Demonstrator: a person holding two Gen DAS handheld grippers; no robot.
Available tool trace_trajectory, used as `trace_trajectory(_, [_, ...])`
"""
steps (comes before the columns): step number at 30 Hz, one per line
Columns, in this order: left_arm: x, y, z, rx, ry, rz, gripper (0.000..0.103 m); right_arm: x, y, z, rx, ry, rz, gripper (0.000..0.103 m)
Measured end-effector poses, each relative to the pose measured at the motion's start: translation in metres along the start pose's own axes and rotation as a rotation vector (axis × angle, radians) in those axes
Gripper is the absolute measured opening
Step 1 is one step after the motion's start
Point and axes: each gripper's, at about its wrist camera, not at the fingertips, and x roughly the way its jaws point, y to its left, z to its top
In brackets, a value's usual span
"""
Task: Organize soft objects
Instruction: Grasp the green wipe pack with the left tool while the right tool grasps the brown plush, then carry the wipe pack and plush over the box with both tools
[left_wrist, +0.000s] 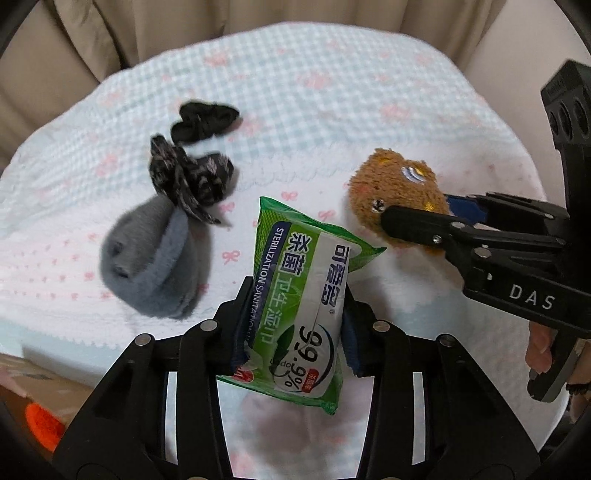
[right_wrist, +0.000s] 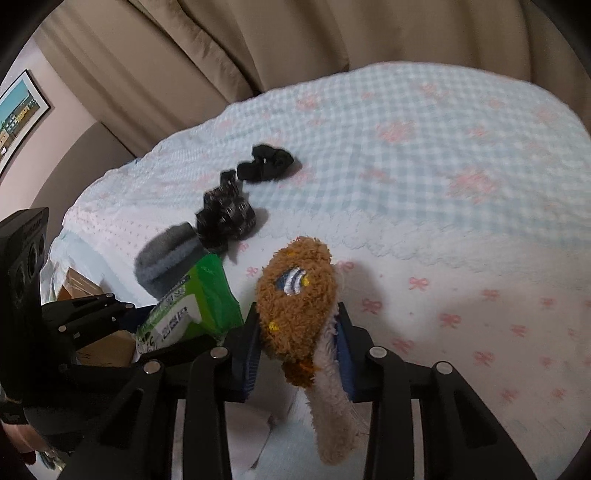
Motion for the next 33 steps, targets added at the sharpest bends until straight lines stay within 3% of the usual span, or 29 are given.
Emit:
trace_trajectory(9, [-0.112,-0.014,0.006,-0.035,-0.086,-0.029,0.038,-0.099,0.044,0.012,-0.001,-0.075,-0.042,0.033])
trace_trajectory(18, [-0.239,0.007,-0.018,-0.07,-0.184,-0.06,0.038,-0.203,0.134,0.014,0.003,-0.155,-0.077,0.033])
trace_trajectory(25, [-0.302,0.071,-0.062,-0.123,-0.193,-0.048,0.037,-0.228,0.215,-0.009,0.03,-0.172,-0.059,0.033])
trace_trajectory(33, [-0.327,0.17,-0.113,-0.173,-0.157,-0.014,0.038,-0.196,0.313,-0.028,0.066,-0.148,-0.019,0.033])
